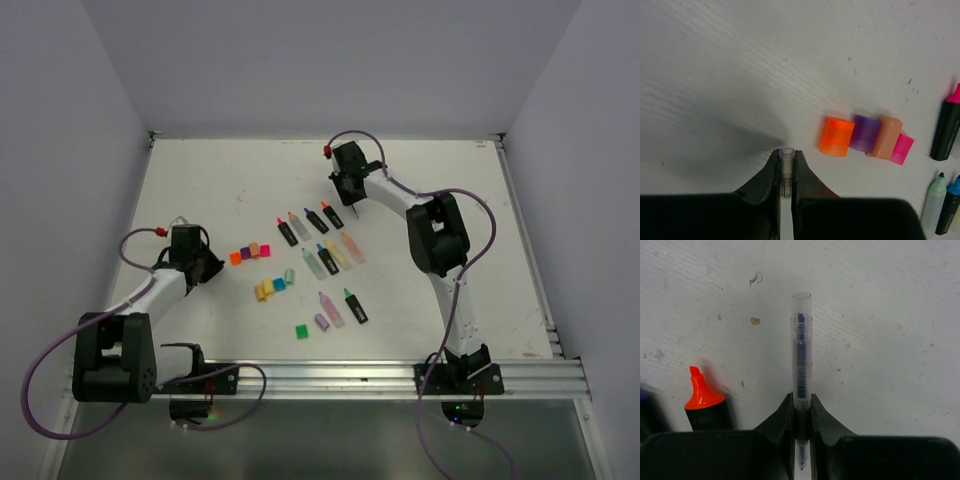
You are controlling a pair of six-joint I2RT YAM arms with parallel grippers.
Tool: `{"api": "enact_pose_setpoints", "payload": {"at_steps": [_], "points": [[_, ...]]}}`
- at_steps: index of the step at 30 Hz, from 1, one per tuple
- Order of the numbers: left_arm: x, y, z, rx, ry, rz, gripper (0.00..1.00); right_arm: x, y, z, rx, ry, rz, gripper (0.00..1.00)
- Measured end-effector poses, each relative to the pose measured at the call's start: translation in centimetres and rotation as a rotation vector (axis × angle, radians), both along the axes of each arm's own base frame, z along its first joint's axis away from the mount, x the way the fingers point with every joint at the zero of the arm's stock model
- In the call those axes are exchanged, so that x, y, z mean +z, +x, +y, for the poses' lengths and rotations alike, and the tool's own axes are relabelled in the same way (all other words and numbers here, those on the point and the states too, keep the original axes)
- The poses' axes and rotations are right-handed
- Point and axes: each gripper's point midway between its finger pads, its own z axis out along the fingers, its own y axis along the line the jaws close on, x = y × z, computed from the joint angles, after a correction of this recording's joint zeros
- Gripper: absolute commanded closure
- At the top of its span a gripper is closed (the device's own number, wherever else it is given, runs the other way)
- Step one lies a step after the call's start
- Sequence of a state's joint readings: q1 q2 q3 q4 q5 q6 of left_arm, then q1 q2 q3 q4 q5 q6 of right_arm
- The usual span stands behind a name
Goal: Open the pen caps
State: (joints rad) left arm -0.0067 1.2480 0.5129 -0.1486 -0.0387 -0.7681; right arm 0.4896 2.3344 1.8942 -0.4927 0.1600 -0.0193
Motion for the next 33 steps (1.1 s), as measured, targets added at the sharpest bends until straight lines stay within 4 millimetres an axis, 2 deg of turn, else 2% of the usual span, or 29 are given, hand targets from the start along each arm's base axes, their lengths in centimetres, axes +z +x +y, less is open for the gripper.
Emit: {"api": "enact_pose_setpoints", "payload": {"at_steps": [3, 8, 9, 11, 14, 18, 23, 29, 33], "points": [[-0.6, -1.4, 0.3, 0.009, 0.012, 0.032, 1.0, -0.3, -0.2, -0.2, 0.006, 0.013, 0.021, 0.99], [-0.8, -1.8, 0.3, 0.009, 0.015, 0.039, 1.0, -0.4, -0.3, -0.1, 0.018, 0.044, 0.037, 0.95], [-1.0, -1.8, 0.3, 0.007, 0.013, 0.047, 0.96, -0.4, -0.3, 0.0, 0.021, 0.05, 0.041, 0.92], [-1.5, -1.9, 0.2, 0.006, 0.01, 0.064, 0.94, -0.4, -0.3, 0.1, 0.028, 0.063, 0.047, 0.9], [-1.5, -1.5, 0.1, 0.001, 0.007, 0.055, 0.75, -0.4, -0.4, 0.3, 0.035, 0.076, 0.055, 0.84], [-1.3, -1.1, -0.1, -0.004, -0.004, 0.038, 0.64, -0.5, -0.7, 0.6, 0.05, 0.093, 0.068, 0.78], [-1.2, -1.0, -0.2, -0.006, -0.006, 0.028, 0.59, -0.5, -1.0, 1.0, 0.064, 0.108, 0.079, 0.68], [-1.0, -1.2, -0.1, -0.005, -0.005, 0.021, 0.53, -0.6, -1.1, 1.2, 0.073, 0.121, 0.086, 0.62], [-0.6, -2.1, 0.3, 0.01, 0.012, 0.019, 0.47, -0.5, -1.4, 1.2, 0.064, 0.133, 0.073, 0.57]]}}
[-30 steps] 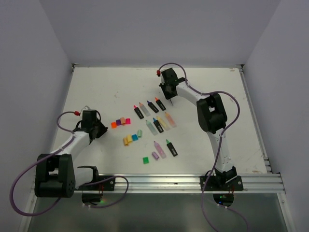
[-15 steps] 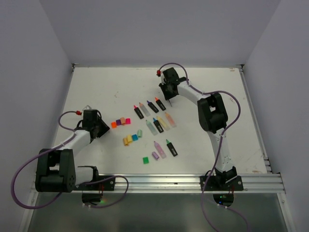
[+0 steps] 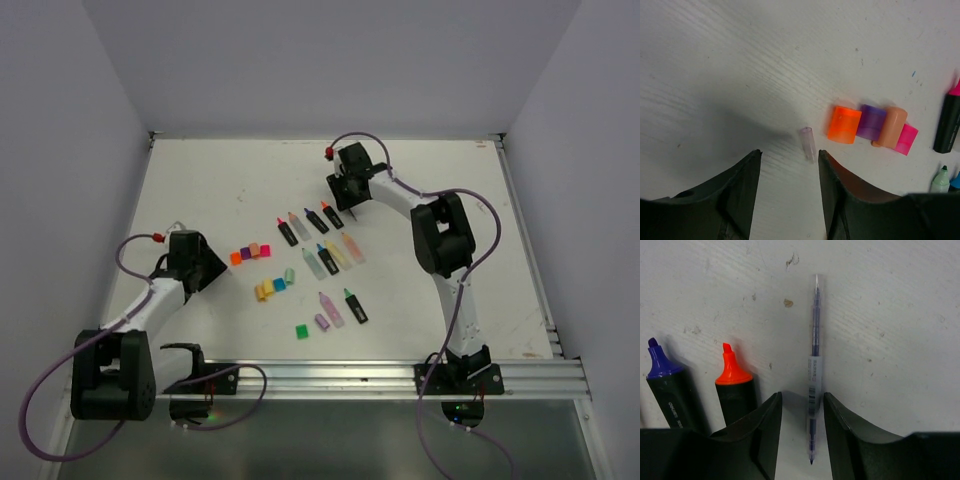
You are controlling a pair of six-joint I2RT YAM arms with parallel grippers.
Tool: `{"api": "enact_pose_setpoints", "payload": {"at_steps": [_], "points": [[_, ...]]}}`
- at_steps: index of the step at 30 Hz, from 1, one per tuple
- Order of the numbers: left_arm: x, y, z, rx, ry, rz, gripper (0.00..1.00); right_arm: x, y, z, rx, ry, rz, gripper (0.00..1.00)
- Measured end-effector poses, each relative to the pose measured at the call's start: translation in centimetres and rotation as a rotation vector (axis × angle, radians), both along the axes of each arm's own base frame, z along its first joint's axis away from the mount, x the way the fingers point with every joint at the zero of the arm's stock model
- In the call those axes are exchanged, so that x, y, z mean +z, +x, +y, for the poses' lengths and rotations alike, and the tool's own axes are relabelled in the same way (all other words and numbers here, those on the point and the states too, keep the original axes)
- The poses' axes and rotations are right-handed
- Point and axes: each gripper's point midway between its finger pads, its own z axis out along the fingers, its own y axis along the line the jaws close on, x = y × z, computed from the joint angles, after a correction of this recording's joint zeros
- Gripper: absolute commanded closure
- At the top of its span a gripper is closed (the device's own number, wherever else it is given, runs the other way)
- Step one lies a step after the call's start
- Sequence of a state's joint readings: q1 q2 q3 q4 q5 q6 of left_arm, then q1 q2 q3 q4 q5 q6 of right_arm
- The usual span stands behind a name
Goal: Open the pen caps
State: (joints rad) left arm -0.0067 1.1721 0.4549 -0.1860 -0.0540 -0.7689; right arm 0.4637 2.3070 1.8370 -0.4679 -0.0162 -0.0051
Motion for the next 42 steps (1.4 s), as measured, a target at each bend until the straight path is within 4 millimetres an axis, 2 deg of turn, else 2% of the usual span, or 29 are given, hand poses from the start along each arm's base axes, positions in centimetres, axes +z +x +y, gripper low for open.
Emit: {"api": "enact_pose_setpoints", "payload": {"at_steps": [3, 5, 9, 11, 13, 15, 18, 21, 24, 32, 38, 41, 42], "points": [[1.7, -0.4, 0.3, 0.017, 0.011, -0.047, 0.45, 0.6, -0.8, -0.9, -0.042, -0.012, -0.006, 0.56], [3.7, -0.1, 0.5, 0.025, 0.019, -0.112, 0.43, 1.6, -1.1, -1.9, -0.087, -0.021, -0.022, 0.5], [8.0, 1.4, 0.6, 0.03, 0.022, -0.219, 0.41, 6.5, -1.1, -4.9, -0.225, 0.006, -0.092, 0.49], [9.3, 2.1, 0.4, 0.021, 0.012, -0.251, 0.41, 9.4, -0.6, -7.5, -0.321, 0.027, -0.139, 0.49], [9.8, 2.6, -0.2, -0.002, -0.004, -0.267, 0.41, 11.3, -0.5, -10.7, -0.421, 0.026, -0.167, 0.5], [9.4, 2.8, -1.4, -0.041, -0.015, -0.254, 0.41, 12.1, -0.6, -14.7, -0.53, 0.009, -0.18, 0.51], [8.2, 2.8, -4.6, -0.145, -0.029, -0.211, 0.41, 10.5, -1.9, -20.1, -0.657, -0.045, -0.134, 0.53], [8.0, 2.7, -7.9, -0.252, -0.051, -0.2, 0.41, 7.4, -4.2, -23.3, -0.723, -0.111, -0.045, 0.54], [8.7, 3.1, -9.3, -0.297, -0.075, -0.227, 0.41, 5.8, -5.7, -24.0, -0.731, -0.139, 0.014, 0.54], [11.4, 4.4, -10.8, -0.347, -0.112, -0.313, 0.41, 3.0, -6.1, -24.7, -0.743, -0.158, 0.068, 0.56], [11.8, 4.5, -11.5, -0.371, -0.123, -0.323, 0.41, 0.3, -7.5, -26.1, -0.767, -0.156, 0.14, 0.59], [11.7, 4.4, -11.8, -0.381, -0.127, -0.317, 0.41, -0.5, -7.6, -26.1, -0.768, -0.131, 0.155, 0.65], [11.7, 4.4, -12.0, -0.387, -0.128, -0.316, 0.41, -0.6, -7.5, -25.9, -0.764, -0.121, 0.154, 0.74]]}}
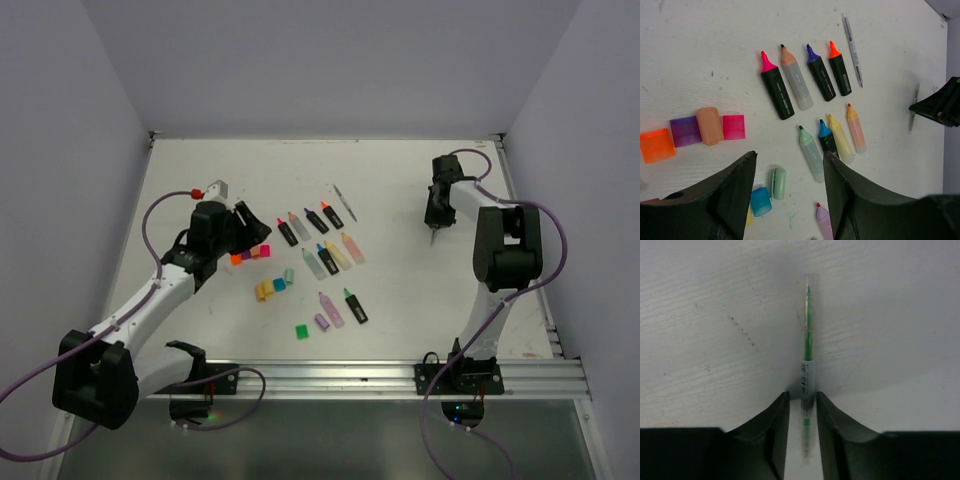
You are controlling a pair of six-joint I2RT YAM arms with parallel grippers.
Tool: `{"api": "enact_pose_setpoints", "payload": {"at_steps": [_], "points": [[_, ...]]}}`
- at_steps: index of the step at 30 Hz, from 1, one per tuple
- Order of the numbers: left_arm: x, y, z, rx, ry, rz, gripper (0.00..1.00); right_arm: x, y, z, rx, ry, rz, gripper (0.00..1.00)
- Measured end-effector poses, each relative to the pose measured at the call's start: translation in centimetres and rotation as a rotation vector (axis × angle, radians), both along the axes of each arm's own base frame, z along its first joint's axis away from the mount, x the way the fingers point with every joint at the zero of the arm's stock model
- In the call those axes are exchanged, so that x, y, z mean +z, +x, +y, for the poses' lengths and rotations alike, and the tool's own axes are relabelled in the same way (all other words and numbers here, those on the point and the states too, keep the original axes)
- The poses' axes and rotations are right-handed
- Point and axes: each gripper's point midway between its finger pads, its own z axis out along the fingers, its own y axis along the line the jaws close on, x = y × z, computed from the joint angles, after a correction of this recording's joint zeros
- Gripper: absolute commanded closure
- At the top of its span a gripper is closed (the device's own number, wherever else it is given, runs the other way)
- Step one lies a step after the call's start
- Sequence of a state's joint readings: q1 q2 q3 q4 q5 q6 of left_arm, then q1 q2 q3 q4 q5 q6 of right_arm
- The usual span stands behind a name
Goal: Open the pen caps
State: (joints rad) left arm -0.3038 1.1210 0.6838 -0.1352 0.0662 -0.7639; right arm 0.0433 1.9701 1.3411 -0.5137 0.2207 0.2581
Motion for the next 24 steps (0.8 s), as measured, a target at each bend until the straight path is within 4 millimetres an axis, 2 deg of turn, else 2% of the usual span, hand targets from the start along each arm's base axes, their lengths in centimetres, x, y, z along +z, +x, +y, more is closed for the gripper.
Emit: {"api": "enact_pose_setpoints", "payload": {"at_steps": [2, 3, 6, 9, 17, 24], "points": [[0.0, -0.1, -0.3, -0.011, -0.001, 0.001, 0.41, -0.1, 0.3, 0.4, 0.008, 0.022, -0.012, 0.81], [0.1, -0.1, -0.6, -0.018, -0.002, 0.0, 0.41, -0.2, 0.3, 0.6, 0.011, 0.033, -0.015, 0.88], [0.4, -0.1, -1.2, -0.038, -0.005, -0.005, 0.41, -0.2, 0.6, 0.9, 0.018, 0.049, -0.033, 0.96], [0.6, -0.3, -2.0, -0.065, -0.006, -0.008, 0.42, -0.2, 0.8, 1.1, 0.018, 0.066, -0.05, 1.0], [-0.5, -1.3, -5.1, -0.19, 0.01, 0.027, 0.43, 0.0, 0.4, 1.2, 0.012, 0.09, -0.098, 1.0], [-0.2, -1.2, -8.1, -0.285, 0.004, 0.024, 0.43, 0.1, -3.2, 2.4, 0.016, 0.158, -0.089, 1.0]]}}
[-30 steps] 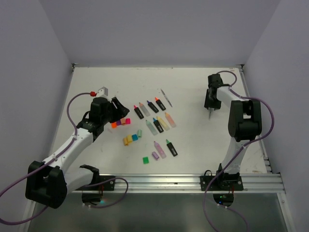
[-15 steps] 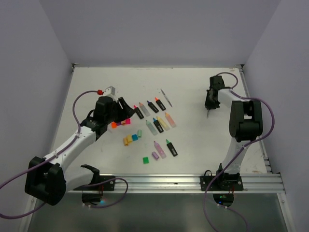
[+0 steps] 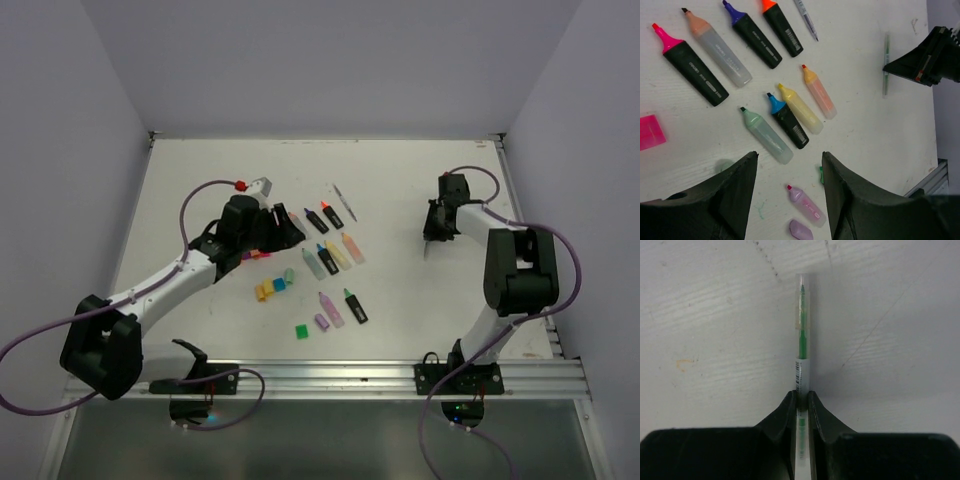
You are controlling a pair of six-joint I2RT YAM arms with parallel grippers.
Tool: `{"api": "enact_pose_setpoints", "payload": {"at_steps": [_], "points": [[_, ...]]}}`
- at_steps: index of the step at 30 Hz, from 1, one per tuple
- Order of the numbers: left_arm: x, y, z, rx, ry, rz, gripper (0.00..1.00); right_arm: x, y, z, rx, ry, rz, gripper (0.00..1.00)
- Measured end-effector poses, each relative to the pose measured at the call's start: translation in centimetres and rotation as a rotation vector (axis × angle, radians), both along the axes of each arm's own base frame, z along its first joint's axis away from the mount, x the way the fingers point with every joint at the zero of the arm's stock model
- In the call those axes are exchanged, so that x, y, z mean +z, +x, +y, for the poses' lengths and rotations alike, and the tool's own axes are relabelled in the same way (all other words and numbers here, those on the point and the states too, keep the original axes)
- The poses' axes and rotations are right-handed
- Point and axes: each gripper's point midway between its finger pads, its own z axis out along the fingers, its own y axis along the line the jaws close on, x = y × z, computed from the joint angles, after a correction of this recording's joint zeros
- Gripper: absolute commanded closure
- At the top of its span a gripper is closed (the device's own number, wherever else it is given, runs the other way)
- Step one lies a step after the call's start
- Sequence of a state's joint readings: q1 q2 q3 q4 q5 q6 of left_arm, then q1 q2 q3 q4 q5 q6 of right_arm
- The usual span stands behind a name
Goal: Open the pen caps
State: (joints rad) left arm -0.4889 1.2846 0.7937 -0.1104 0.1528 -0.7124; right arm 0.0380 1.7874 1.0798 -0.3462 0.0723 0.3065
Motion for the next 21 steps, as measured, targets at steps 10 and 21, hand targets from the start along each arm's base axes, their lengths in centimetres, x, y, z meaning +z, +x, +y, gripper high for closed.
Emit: {"api": "enact_pose_setpoints", "payload": {"at_steps": [10, 21], "points": [[4.8, -1.4, -6.3, -0.255, -0.228, -0.178, 0.44, 7.0, -2.1, 5.2, 0.104, 0.248, -0.253, 1.0], [2.9, -4.2, -12.9, -0.457, -0.331, -0.148, 0.42, 15.5, -3.6, 13.3, 0.261, 0.556, -0.507, 1.0]]}}
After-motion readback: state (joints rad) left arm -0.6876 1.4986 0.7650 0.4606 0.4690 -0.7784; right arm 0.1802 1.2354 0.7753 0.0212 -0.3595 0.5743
